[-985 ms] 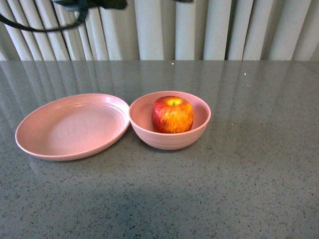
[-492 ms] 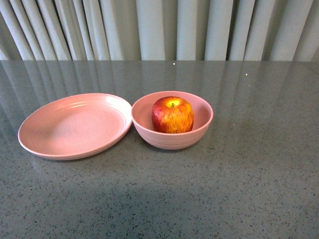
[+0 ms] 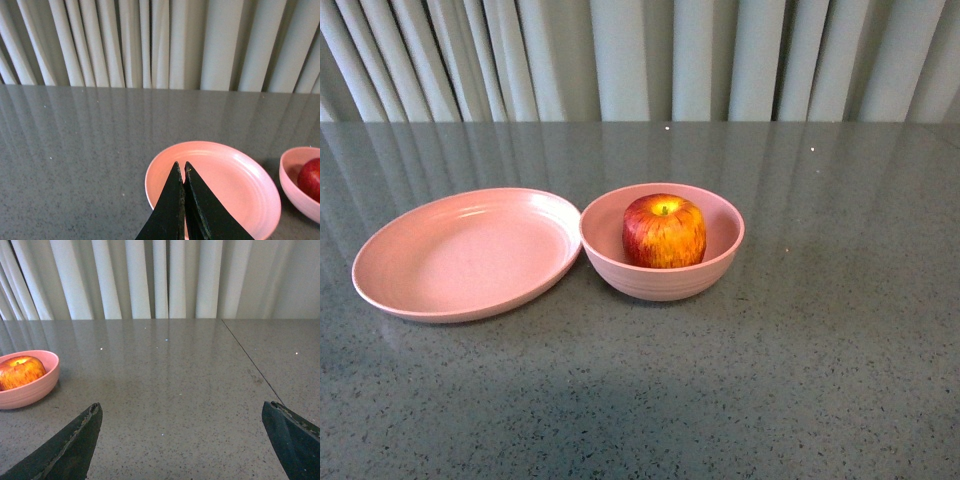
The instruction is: Move apple from plate to bowl
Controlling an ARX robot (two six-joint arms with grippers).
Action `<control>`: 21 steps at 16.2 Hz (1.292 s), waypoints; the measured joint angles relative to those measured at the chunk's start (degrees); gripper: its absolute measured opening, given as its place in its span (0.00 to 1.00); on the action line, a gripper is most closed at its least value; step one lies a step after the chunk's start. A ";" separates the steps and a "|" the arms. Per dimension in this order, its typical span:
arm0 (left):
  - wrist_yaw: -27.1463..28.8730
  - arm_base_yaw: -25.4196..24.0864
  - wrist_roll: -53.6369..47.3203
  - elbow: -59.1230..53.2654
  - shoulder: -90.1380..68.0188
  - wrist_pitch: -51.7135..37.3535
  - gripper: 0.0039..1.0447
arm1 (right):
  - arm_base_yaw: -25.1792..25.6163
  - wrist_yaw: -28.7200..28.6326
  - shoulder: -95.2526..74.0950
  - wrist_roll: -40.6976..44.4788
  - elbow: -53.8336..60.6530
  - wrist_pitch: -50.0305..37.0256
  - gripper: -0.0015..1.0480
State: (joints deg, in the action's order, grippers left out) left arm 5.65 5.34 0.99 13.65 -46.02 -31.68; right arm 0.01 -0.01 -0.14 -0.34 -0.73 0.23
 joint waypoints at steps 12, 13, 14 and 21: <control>-5.66 -5.18 -0.13 -10.93 20.63 9.27 0.01 | 0.00 0.00 0.00 0.00 0.00 0.00 0.94; -5.66 -5.18 -0.13 -11.21 22.16 10.36 0.01 | 0.00 0.00 0.00 0.00 0.00 0.00 0.94; -5.66 -5.18 -0.13 -12.66 23.04 8.07 0.01 | 0.00 0.00 0.00 0.00 0.00 0.00 0.94; -5.66 -5.18 -0.15 -12.85 32.59 18.23 0.01 | 0.00 0.00 0.00 0.00 0.00 0.00 0.94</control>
State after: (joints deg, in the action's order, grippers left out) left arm -0.01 0.16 0.84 0.80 -13.43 -13.45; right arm 0.01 -0.01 -0.14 -0.34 -0.73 0.23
